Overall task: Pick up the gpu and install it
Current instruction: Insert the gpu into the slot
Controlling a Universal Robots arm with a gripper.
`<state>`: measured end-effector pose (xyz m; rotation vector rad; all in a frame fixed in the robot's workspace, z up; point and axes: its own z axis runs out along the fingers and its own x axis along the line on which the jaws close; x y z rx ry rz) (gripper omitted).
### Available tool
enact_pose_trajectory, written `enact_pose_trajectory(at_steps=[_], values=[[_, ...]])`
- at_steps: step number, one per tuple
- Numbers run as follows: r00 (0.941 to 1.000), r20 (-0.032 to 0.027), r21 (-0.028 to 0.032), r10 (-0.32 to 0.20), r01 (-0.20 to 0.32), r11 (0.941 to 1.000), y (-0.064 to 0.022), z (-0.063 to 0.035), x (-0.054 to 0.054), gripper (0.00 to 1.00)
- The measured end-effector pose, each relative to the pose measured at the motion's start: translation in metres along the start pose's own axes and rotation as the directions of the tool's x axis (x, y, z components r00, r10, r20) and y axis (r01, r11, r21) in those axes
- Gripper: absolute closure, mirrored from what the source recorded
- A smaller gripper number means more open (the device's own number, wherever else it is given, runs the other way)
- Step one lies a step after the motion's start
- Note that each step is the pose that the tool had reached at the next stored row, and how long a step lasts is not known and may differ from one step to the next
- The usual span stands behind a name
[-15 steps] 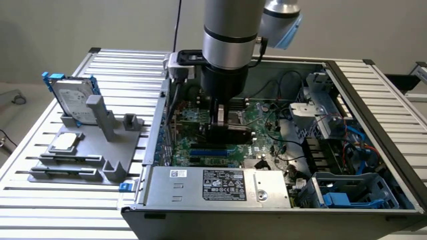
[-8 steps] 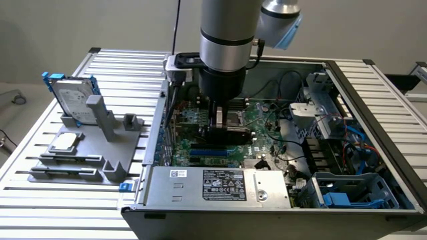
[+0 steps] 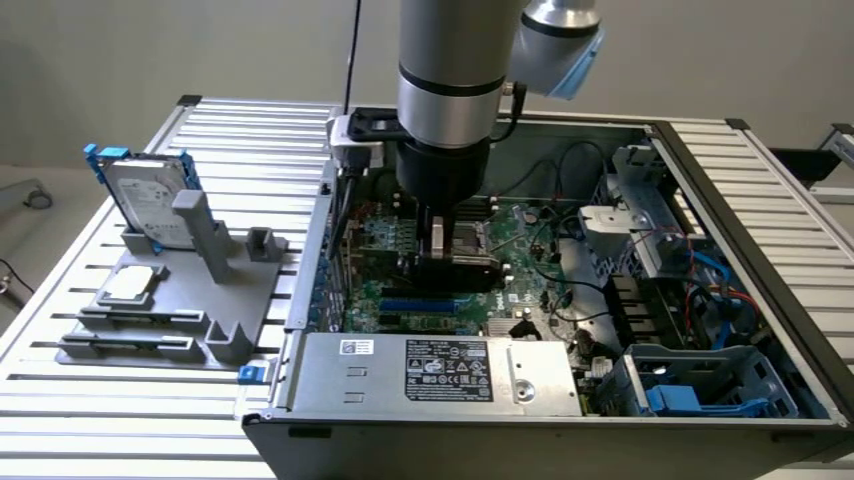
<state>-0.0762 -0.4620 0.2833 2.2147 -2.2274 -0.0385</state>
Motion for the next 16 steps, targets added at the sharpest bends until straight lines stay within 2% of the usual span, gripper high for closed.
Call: enact_pose_trajectory(at_steps=[8, 16], values=[[1.0000, -0.0001, -0.0001, 0.000, 0.000, 1.0000, 0.0003, 0.0009, 0.0000, 0.74], [1.0000, -0.0001, -0.0002, 0.000, 0.000, 1.0000, 0.0033, 0.0064, 0.0002, 0.74]])
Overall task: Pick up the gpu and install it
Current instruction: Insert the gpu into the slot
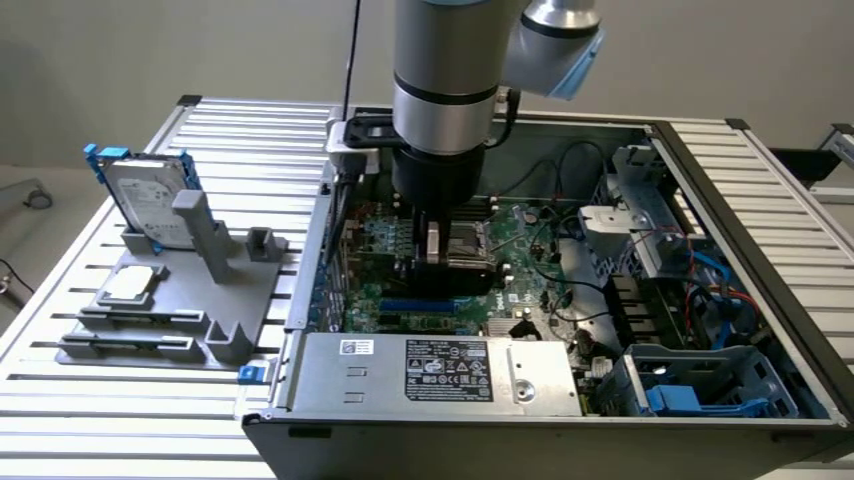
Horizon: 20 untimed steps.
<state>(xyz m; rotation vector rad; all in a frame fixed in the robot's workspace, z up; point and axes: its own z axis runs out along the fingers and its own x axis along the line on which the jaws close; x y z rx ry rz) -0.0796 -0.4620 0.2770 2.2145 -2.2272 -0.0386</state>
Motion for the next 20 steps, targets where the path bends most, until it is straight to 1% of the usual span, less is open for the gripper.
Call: enact_pose_trajectory(at_steps=[4, 8, 14, 20], values=[[1.0000, 0.0000, -0.0009, 0.000, 0.000, 1.0000, 0.0009, 0.0045, 0.000, 0.74], [1.0000, 0.0000, -0.0047, 0.000, 0.000, 1.0000, 0.0028, 0.0073, 0.000, 0.74], [1.0000, 0.0000, -0.0092, 0.000, 0.000, 1.0000, 0.0036, 0.0105, 0.000, 0.74], [1.0000, 0.0000, -0.0119, 0.000, 0.000, 0.9999, 0.0036, 0.0137, 0.000, 0.74]])
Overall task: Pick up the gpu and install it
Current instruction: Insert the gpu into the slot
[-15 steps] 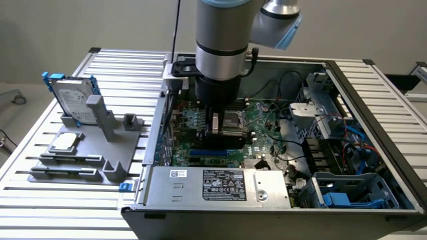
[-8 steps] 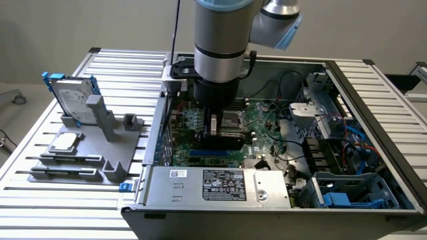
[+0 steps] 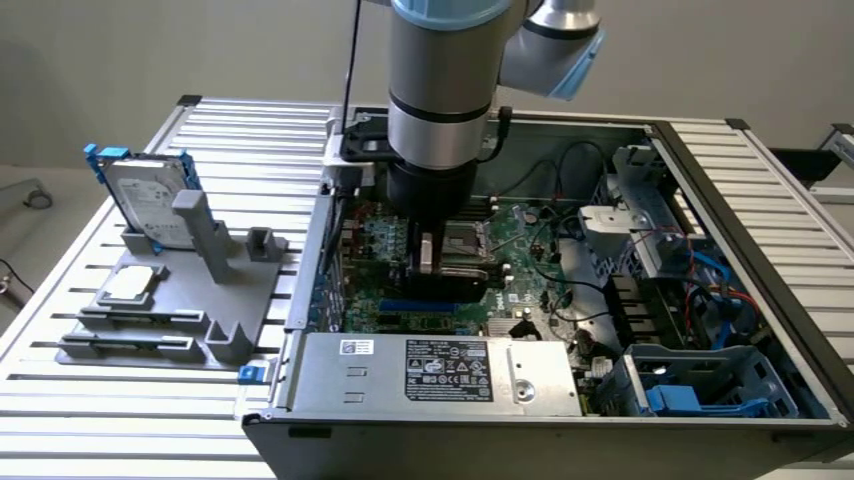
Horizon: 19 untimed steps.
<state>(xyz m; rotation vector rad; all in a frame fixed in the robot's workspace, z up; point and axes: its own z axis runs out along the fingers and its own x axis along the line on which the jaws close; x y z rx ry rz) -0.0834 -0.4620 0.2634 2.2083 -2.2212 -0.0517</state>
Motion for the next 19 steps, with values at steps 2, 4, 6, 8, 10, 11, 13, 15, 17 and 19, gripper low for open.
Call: enact_pose_trajectory(at_steps=[2, 4, 6, 8, 10, 11, 13, 15, 17, 19], values=[[1.0000, -0.0001, -0.0006, 0.000, 0.000, 1.0000, 0.0001, 0.0010, 0.0000, 0.74], [1.0000, -0.0001, -0.0009, 0.000, 0.000, 1.0000, 0.0007, 0.0020, 0.0000, 0.74], [1.0000, -0.0002, -0.0010, 0.000, 0.000, 1.0000, 0.0016, 0.0026, 0.0001, 0.74], [1.0000, 0.0000, -0.0009, 0.000, 0.000, 1.0000, 0.0023, 0.0032, 0.0001, 0.74], [1.0000, 0.0000, -0.0009, 0.000, 0.000, 1.0000, 0.0025, 0.0038, 0.0001, 0.74], [1.0000, -0.0001, -0.0009, 0.000, 0.000, 1.0000, 0.0026, 0.0040, 0.0001, 0.74], [1.0000, -0.0002, -0.0011, 0.000, 0.000, 1.0000, 0.0026, 0.0044, 0.0001, 0.74], [1.0000, -0.0002, -0.0011, 0.000, 0.000, 1.0000, 0.0026, 0.0047, 0.0001, 0.74], [1.0000, -0.0002, -0.0010, -0.001, 0.001, 1.0000, 0.0026, 0.0051, 0.0001, 0.74], [1.0000, -0.0005, -0.0011, -0.003, 0.003, 1.0000, 0.0026, 0.0055, 0.0001, 0.74]])
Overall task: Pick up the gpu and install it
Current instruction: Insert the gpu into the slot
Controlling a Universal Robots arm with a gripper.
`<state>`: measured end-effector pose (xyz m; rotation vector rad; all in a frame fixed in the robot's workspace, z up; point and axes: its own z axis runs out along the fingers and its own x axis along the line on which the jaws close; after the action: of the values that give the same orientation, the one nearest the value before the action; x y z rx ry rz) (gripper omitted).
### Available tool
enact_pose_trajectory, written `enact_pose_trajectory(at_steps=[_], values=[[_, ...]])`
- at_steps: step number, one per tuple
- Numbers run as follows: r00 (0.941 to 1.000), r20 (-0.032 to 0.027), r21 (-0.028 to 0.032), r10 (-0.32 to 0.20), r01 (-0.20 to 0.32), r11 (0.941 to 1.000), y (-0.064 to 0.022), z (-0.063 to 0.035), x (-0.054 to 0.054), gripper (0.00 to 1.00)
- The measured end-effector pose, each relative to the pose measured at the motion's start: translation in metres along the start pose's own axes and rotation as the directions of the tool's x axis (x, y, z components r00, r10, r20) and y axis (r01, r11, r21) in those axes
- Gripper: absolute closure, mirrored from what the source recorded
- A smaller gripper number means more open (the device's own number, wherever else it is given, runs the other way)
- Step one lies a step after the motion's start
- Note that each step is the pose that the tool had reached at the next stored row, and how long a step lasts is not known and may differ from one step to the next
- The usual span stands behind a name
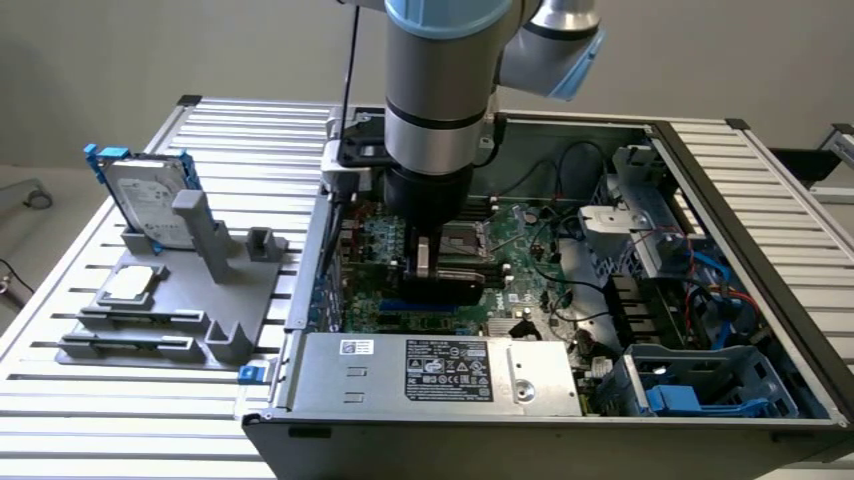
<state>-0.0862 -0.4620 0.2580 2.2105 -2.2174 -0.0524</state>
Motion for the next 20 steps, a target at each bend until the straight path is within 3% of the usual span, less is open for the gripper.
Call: enact_pose_trajectory(at_steps=[4, 9, 20], values=[[1.0000, -0.0009, 0.0015, -0.004, 0.004, 1.0000, 0.0000, 0.0002, 0.0000, 0.74], [1.0000, -0.0010, 0.0093, -0.008, 0.008, 0.9999, 0.0000, 0.0003, 0.0000, 0.74], [1.0000, -0.0011, 0.0100, -0.007, 0.007, 0.9999, 0.0011, 0.0009, 0.0001, 0.74]])
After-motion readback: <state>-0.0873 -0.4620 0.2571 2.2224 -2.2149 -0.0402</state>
